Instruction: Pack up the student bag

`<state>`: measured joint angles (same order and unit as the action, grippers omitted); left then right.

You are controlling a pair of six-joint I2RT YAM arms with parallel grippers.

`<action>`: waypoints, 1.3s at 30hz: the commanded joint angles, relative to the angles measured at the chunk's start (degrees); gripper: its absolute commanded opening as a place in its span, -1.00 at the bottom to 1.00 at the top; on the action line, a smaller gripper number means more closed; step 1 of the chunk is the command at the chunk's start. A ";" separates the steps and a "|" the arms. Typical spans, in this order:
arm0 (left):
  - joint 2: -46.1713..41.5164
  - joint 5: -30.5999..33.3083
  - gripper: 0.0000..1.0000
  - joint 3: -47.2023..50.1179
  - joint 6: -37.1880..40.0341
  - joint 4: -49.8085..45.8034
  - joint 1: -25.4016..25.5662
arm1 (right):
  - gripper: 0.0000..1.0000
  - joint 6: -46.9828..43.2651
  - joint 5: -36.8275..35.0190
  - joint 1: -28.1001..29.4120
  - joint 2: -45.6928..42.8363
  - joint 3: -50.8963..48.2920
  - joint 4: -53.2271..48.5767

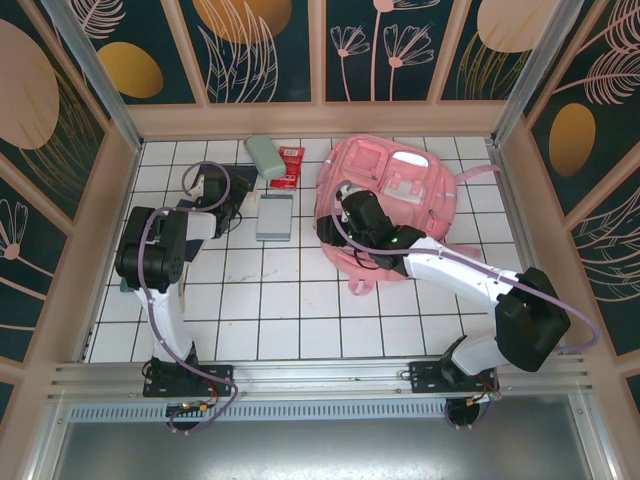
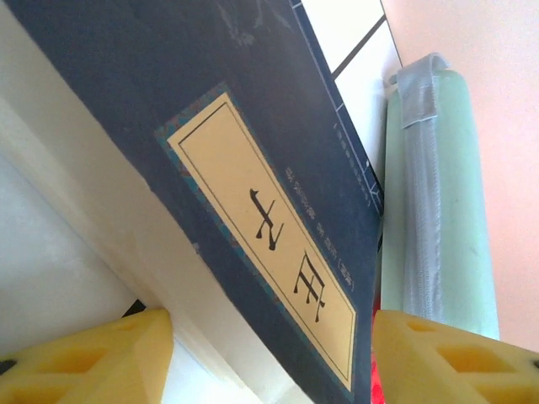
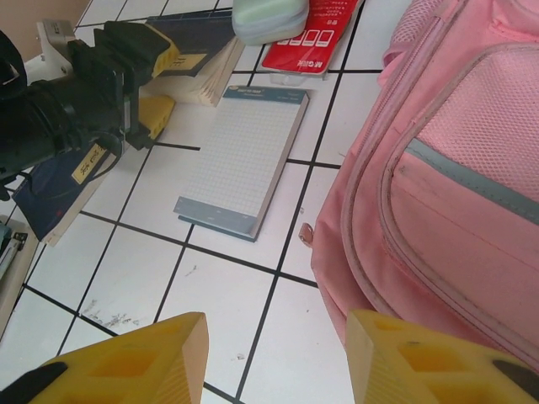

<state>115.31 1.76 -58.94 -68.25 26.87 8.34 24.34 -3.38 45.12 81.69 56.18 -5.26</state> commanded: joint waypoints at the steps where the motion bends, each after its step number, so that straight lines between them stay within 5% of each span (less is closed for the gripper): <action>1: 2.46 0.15 -0.05 -0.79 -1.87 1.04 -0.35 | -0.06 0.54 -0.23 0.23 0.13 -0.74 2.04; 7: -0.62 2.04 -1.00 2.85 -2.07 0.71 -0.41 | -0.06 0.80 0.11 0.31 0.61 -0.87 2.45; 22: -18.85 2.21 -1.00 23.32 8.22 -12.25 -0.34 | -0.06 0.30 1.70 2.64 3.54 0.32 5.24; 29: -27.34 -3.04 -1.00 32.99 11.85 -8.60 -0.29 | -0.07 -0.34 2.26 4.99 8.76 3.49 6.46; 30: -27.92 -4.42 -0.87 33.18 12.05 -6.87 -0.27 | -0.08 -0.43 2.24 5.27 9.42 4.11 6.35; 33: -26.28 -8.35 -0.52 31.19 12.44 -2.81 -0.10 | -0.08 -0.34 2.28 5.74 10.28 5.16 5.86; 39: -17.58 -9.79 -0.62 24.90 12.49 1.73 3.19 | -0.08 0.10 1.20 5.98 9.46 4.58 5.11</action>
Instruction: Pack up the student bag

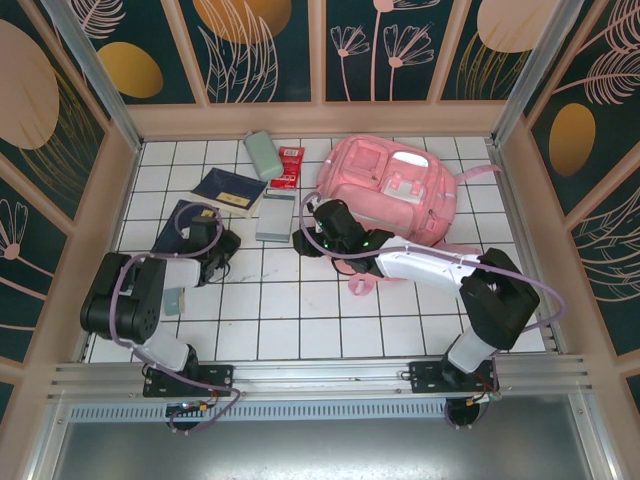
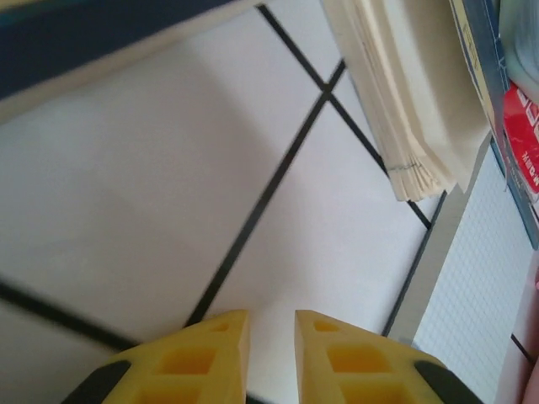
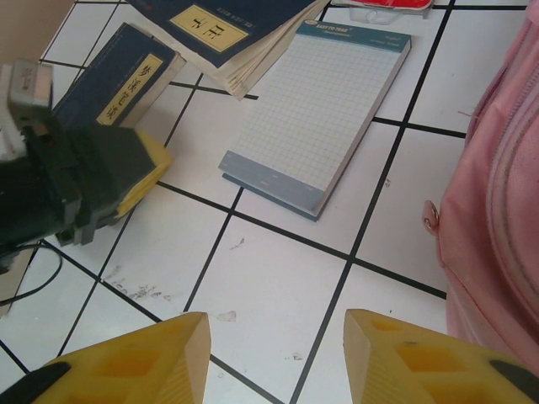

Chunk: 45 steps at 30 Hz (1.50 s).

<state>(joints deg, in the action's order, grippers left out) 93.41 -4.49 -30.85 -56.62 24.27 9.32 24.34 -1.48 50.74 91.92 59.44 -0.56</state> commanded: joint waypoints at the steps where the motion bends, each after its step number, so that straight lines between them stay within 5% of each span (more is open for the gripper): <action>1: 6.23 -3.43 -0.66 -4.17 0.53 4.31 2.70 | -0.08 0.12 -0.76 0.33 -0.94 1.13 0.21; 13: 10.88 -6.70 -0.70 -11.80 -0.49 6.90 10.54 | -0.08 0.01 -2.66 0.37 -2.08 -0.05 -0.47; 22: 6.14 10.85 -0.73 -22.26 10.40 -12.28 9.27 | -0.08 -0.56 -3.24 0.33 -2.68 -0.26 -0.92; 36: 33.29 12.59 -0.82 -54.43 10.61 -25.55 2.54 | -0.07 0.27 -5.49 0.02 -6.77 -3.08 -1.97; 45: 30.60 10.70 -0.84 -42.60 6.29 -25.87 2.61 | -0.07 0.45 -4.82 -0.28 -6.69 -3.48 -0.96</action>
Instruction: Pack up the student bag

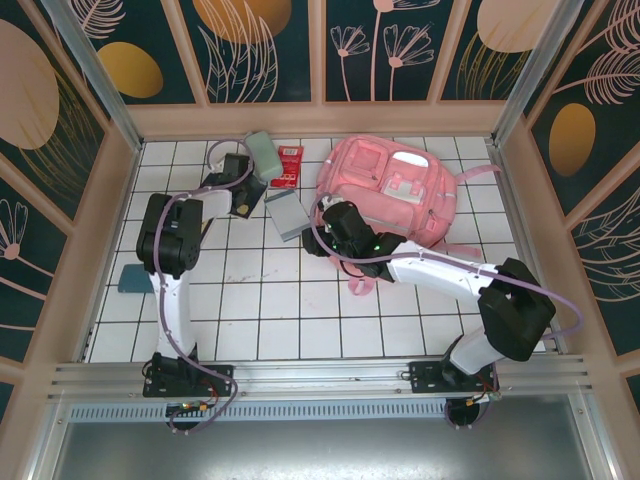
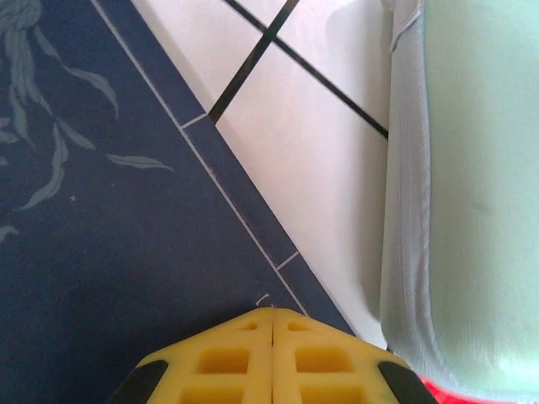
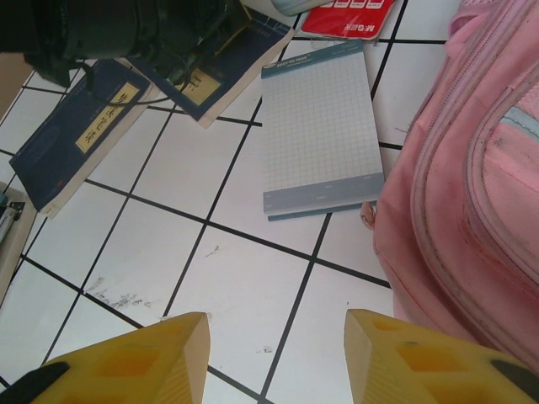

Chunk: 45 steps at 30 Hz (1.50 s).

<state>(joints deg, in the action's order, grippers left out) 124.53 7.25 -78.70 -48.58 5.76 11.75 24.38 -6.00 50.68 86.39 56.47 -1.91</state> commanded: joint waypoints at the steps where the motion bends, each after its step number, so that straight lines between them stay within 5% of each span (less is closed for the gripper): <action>1: -1.36 -1.20 -0.85 7.30 -1.90 -7.52 0.23 | -0.07 0.33 -0.03 -0.15 -0.92 -0.28 0.50; 19: -21.81 -3.13 -0.88 46.01 -3.18 2.88 6.32 | -0.07 0.73 4.86 1.21 6.91 3.77 3.74; 33: -29.52 -3.48 -0.88 53.96 -3.39 3.82 9.03 | -0.19 4.66 12.68 4.56 21.66 8.33 7.07; 45: -30.04 -4.96 -0.89 53.95 -0.96 3.55 8.99 | -0.16 4.06 7.66 -0.27 33.62 17.37 5.29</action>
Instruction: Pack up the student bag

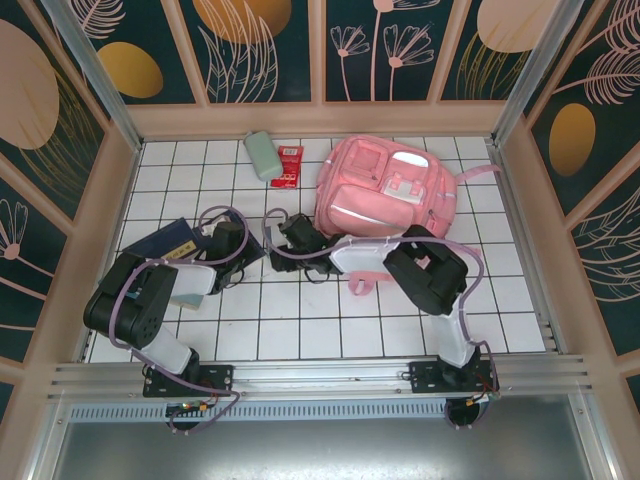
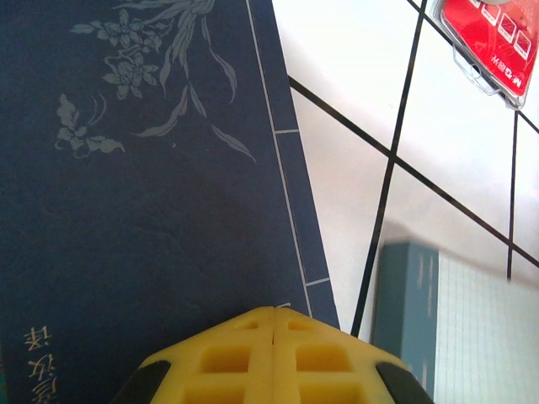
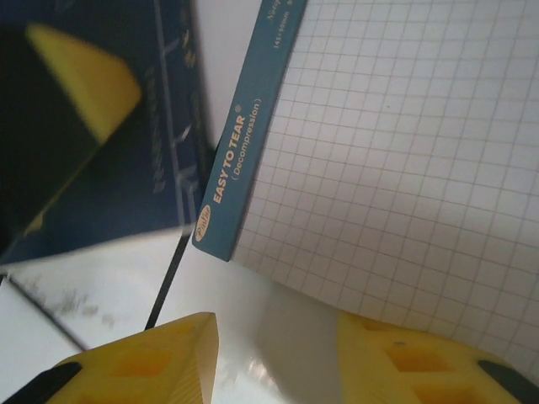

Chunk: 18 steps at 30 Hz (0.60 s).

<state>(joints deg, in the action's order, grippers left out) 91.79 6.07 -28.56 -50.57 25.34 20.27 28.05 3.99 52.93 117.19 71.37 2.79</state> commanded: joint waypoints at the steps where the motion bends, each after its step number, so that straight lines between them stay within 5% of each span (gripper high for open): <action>1: 2.53 -4.06 -0.89 4.00 1.19 -15.94 0.48 | -0.17 0.21 -2.93 -3.23 3.67 3.61 0.30; 7: 0.45 -5.77 -0.92 5.40 1.93 -15.43 1.37 | -0.16 -2.80 -2.65 -5.89 8.52 13.20 -2.94; 12: -3.78 -6.12 -1.00 7.00 1.11 -16.43 4.15 | -0.16 -1.85 0.69 -5.15 6.55 11.82 -1.35; 15: -10.11 -2.69 -0.65 8.33 -0.67 -19.81 4.16 | -0.14 -0.35 1.88 -3.76 3.87 7.82 1.68; 18: -17.48 2.60 -0.53 8.20 -2.79 -25.21 4.16 | -0.10 0.59 1.79 -2.09 2.25 5.45 3.62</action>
<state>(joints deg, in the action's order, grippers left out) 79.99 3.86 -22.96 -50.59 16.64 24.36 27.31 4.08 48.49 123.98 79.77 4.58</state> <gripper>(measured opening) 0.209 0.447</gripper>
